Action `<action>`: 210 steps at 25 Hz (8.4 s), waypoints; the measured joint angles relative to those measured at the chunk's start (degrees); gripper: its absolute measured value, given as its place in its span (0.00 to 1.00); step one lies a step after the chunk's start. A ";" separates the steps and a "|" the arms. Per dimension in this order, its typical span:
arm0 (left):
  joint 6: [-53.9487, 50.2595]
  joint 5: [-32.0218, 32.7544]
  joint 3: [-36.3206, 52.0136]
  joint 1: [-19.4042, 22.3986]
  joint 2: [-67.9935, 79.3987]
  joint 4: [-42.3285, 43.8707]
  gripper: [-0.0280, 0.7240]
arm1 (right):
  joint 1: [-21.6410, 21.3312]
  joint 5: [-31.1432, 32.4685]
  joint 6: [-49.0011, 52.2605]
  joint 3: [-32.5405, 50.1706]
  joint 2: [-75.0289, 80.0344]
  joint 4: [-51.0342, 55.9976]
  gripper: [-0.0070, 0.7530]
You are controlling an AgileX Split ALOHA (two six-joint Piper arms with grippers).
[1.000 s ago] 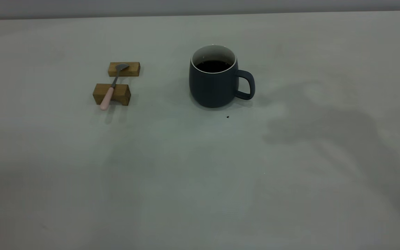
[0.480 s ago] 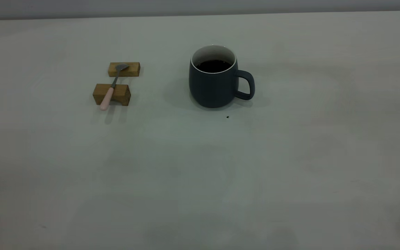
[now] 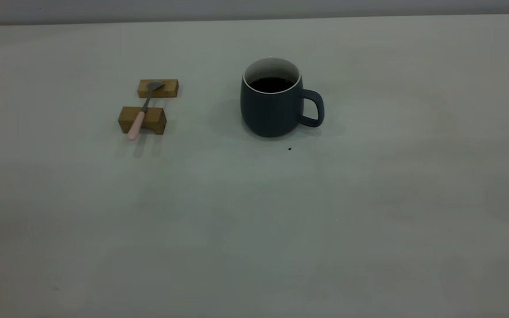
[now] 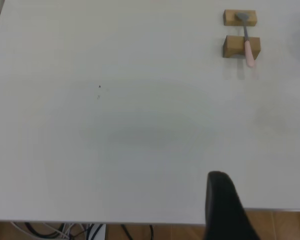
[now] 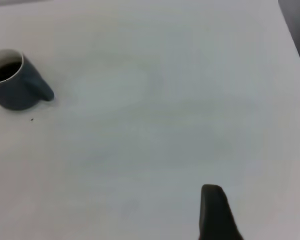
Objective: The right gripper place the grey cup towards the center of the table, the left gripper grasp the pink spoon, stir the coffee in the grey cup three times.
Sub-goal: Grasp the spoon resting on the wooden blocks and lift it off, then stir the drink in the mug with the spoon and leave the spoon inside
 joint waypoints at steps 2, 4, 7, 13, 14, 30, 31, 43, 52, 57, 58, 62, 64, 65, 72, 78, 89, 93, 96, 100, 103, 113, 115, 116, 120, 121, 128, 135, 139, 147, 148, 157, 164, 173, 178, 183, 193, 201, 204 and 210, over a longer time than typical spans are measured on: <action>0.00 0.00 0.00 0.00 0.00 0.00 0.65 | 0.00 -0.10 0.13 0.13 -0.06 0.00 0.64; 0.00 0.00 0.00 0.00 0.00 0.00 0.65 | 0.00 -0.16 0.00 0.13 -0.06 -0.04 0.64; 0.00 0.00 0.00 0.00 0.00 0.00 0.65 | 0.00 -0.16 -0.05 0.13 -0.06 -0.04 0.64; 0.00 0.00 0.00 0.00 0.00 0.00 0.65 | 0.00 -0.16 -0.05 0.18 -0.06 -0.06 0.64; 0.00 0.00 0.00 0.00 0.00 0.00 0.65 | 0.00 -0.16 -0.05 0.18 -0.06 -0.06 0.64; 0.00 0.05 0.00 0.00 0.98 0.00 0.66 | 0.00 -0.16 -0.11 0.18 -0.06 -0.11 0.64; 0.00 0.05 0.00 0.00 2.13 0.05 0.68 | 0.00 -0.10 -0.11 0.18 -0.06 -0.11 0.64; -0.10 -8.04 -7.63 0.00 42.17 -2.31 0.83 | 0.00 0.00 -0.17 0.18 -0.06 -0.11 0.64; 4.76 -20.11 -19.98 -2.22 76.48 -13.01 0.83 | 0.00 0.00 -0.17 0.25 -0.06 -0.11 0.64; 0.32 -24.63 -29.59 -8.46 96.41 -11.81 0.83 | 0.00 0.00 -0.17 0.25 -0.06 -0.13 0.64; -0.99 -25.06 -31.59 -9.17 100.20 -11.05 0.83 | 0.00 0.00 -0.17 0.25 -0.06 -0.17 0.64; -4.42 -25.50 -40.42 -10.48 112.40 -8.61 0.83 | 0.00 0.00 -0.17 0.25 -0.06 -0.17 0.64; -4.78 -25.84 -44.14 -10.78 116.76 -8.30 0.83 | 0.00 0.00 -0.17 0.25 -0.06 -0.19 0.64; -4.90 -26.12 -45.52 -10.84 118.84 -8.25 0.83 | 0.00 0.00 -0.17 0.25 -0.06 -0.19 0.64; -4.95 -27.04 -54.73 -11.06 130.27 -8.25 0.83 | 0.00 0.00 -0.17 0.25 -0.06 -0.24 0.64; -4.95 -26.99 -59.72 -11.48 136.18 -8.19 0.83 | 0.00 0.00 -0.17 0.25 -0.06 -0.24 0.64; -4.95 -28.81 -61.44 -12.03 141.74 -7.89 0.83 | 0.00 0.01 -0.17 0.44 -0.06 -0.24 0.64; -4.95 -30.01 -61.56 -12.03 143.03 -7.84 0.80 | 0.00 0.01 -0.17 0.44 -0.06 -0.24 0.64; -4.97 -30.01 -61.56 -12.03 143.29 -7.84 0.74 | 0.00 0.01 -0.17 0.44 -0.06 -0.24 0.64; -5.07 -30.08 -61.56 -12.03 143.33 -7.84 0.52 | 0.00 0.01 -0.17 0.44 -0.06 -0.24 0.64; -5.68 -30.08 -61.56 -12.03 143.33 -8.48 0.24 | 0.00 0.01 -0.17 0.44 -0.06 -0.24 0.64; -6.19 -27.05 -61.56 -12.03 133.25 -21.10 0.21 | 0.00 0.01 -0.17 0.46 -0.06 -0.24 0.64; -6.19 -25.77 -61.56 -12.03 129.73 -25.00 0.21 | 0.00 0.01 -0.17 0.51 -0.06 -0.24 0.64; -6.13 -24.94 -61.56 -12.03 128.29 -27.17 0.21 | 0.00 0.01 -0.17 0.51 -0.06 -0.24 0.64; -4.49 -21.27 -61.56 -12.03 125.03 -36.81 0.21 | 0.00 0.01 -0.17 0.51 -0.06 -0.24 0.64; -4.35 -19.91 -61.56 -12.03 124.77 -39.83 0.21 | 0.00 0.01 -0.17 0.51 -0.06 -0.24 0.64; -9.81 -13.72 -61.56 -12.03 124.68 -66.62 0.21 | 0.00 0.01 -0.17 0.51 -0.06 -0.24 0.64; -27.18 -12.98 -61.56 -12.71 125.34 -82.48 0.21 | 0.00 0.01 -0.17 0.51 -0.06 -0.24 0.64; -43.66 -14.05 -61.51 -15.37 126.28 -88.05 0.21 | 0.00 0.01 -0.17 0.51 -0.06 -0.24 0.64; -64.17 -16.14 -61.51 -18.28 130.51 -90.55 0.21 | 0.00 0.01 -0.17 0.51 -0.06 -0.24 0.64; -64.21 -16.48 -61.51 -18.09 131.38 -90.87 0.21 | 0.00 0.01 -0.17 0.51 -0.06 -0.24 0.64; -55.92 -17.57 -61.51 -15.72 135.96 -97.41 0.21 | 0.00 0.01 -0.17 0.51 -0.06 -0.24 0.64; -50.08 -18.11 -61.51 -15.72 141.10 -100.61 0.21 | 0.00 0.01 -0.17 0.51 -0.06 -0.24 0.64; -49.55 -16.23 -63.42 -16.06 145.32 -100.65 0.21 | 0.00 0.01 -0.17 0.51 -0.06 -0.24 0.64; -49.55 -18.99 -63.42 -15.58 145.32 -100.70 0.21 | 0.00 0.01 -0.17 0.51 -0.06 -0.26 0.64; -49.36 -21.14 -66.59 -15.37 147.35 -100.93 0.21 | 0.00 0.01 -0.17 0.51 -0.06 -0.26 0.64; -48.16 -19.08 -73.64 -19.11 152.00 -100.90 0.21 | 0.00 0.01 -0.17 0.51 -0.06 -0.26 0.64; -48.16 -11.86 -73.64 -17.45 152.00 -96.00 0.21 | 0.00 0.01 -0.17 0.51 -0.06 -0.26 0.64; -48.16 -11.66 -73.64 -15.22 152.00 -93.46 0.21 | 0.00 0.01 -0.17 0.51 -0.06 -0.26 0.64; -48.11 -14.03 -73.64 -13.30 152.00 -95.86 0.21 | 0.00 0.01 -0.17 0.51 -0.06 -0.26 0.64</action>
